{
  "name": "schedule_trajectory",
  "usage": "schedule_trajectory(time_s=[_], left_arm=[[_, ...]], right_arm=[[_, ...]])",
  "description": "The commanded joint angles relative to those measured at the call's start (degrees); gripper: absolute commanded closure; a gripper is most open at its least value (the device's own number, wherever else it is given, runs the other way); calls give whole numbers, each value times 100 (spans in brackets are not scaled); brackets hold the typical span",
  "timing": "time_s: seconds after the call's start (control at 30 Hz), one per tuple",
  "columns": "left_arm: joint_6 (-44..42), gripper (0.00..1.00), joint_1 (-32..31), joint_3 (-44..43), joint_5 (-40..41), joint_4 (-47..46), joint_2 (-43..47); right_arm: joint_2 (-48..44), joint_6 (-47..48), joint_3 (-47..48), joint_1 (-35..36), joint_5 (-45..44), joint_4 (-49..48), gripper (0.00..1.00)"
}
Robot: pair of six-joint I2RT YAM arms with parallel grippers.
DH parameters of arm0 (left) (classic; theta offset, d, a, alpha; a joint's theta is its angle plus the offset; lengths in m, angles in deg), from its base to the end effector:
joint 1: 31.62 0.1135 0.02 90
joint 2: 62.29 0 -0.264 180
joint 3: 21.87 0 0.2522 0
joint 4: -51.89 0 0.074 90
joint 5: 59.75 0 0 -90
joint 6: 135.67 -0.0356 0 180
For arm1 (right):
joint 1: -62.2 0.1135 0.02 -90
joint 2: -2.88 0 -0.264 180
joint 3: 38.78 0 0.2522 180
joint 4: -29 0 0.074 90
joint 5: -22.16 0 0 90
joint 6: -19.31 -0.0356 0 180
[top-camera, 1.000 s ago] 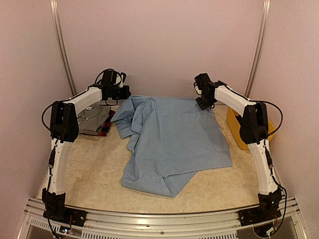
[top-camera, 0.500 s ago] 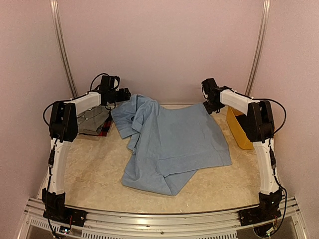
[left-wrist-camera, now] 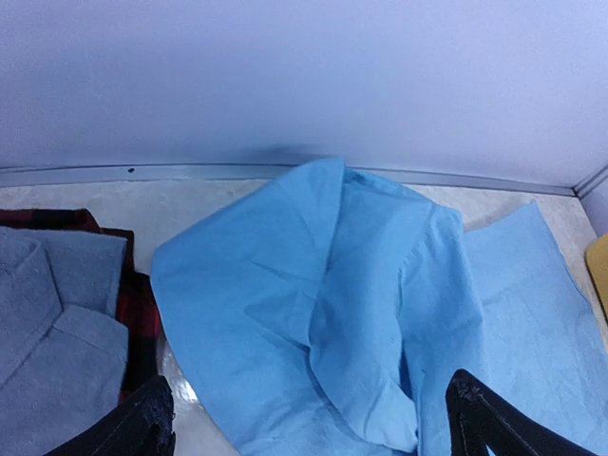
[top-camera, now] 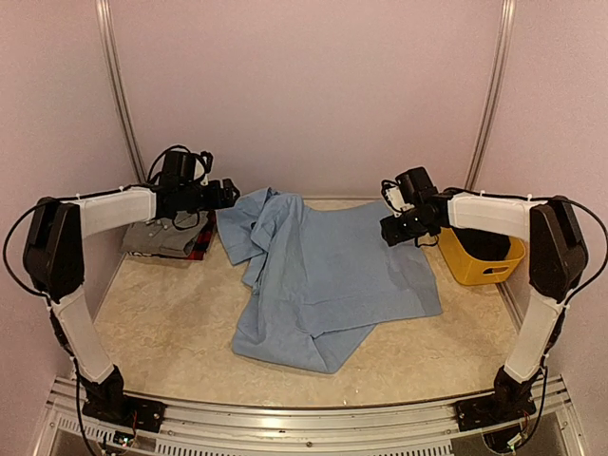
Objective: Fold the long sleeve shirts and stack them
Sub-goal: Flatten out the crumpled shirt at the center of the board.
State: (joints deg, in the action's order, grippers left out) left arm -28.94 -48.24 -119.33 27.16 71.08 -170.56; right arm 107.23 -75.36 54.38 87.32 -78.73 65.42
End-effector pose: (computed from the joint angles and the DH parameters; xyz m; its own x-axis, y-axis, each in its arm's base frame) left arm 0.4262 -0.1292 0.2621 -0.5539 -0.1346 -0.8216 0.1784 0.9447 -0.2751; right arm 0.3707 0.1664 0.2398 -0.6911 -0.2357 -0.6833 -0.2461 0.9656 -0.0842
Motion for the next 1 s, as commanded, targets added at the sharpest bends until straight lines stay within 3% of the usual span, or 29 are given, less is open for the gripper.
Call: schedule_trajectory(time_s=[0.0, 0.23, 0.5, 0.73, 0.97], left_arm=[[121, 10, -558, 1381, -515, -347, 806], [810, 24, -1016, 2786, -1715, -1118, 1361], [1195, 30, -1020, 2922, -2667, -1934, 448], [1269, 34, -989, 2594, -2421, -2000, -338], [1334, 40, -879, 2904, -1706, -1724, -289]], right_arm=[[25, -319, -625, 11, 970, -508, 40], [35, -532, -1285, 20, 1433, -845, 41], [480, -799, -1420, -162, 1181, -721, 41], [689, -847, -1585, -360, 996, -691, 42], [606, -1027, -1839, -557, 648, -440, 41]])
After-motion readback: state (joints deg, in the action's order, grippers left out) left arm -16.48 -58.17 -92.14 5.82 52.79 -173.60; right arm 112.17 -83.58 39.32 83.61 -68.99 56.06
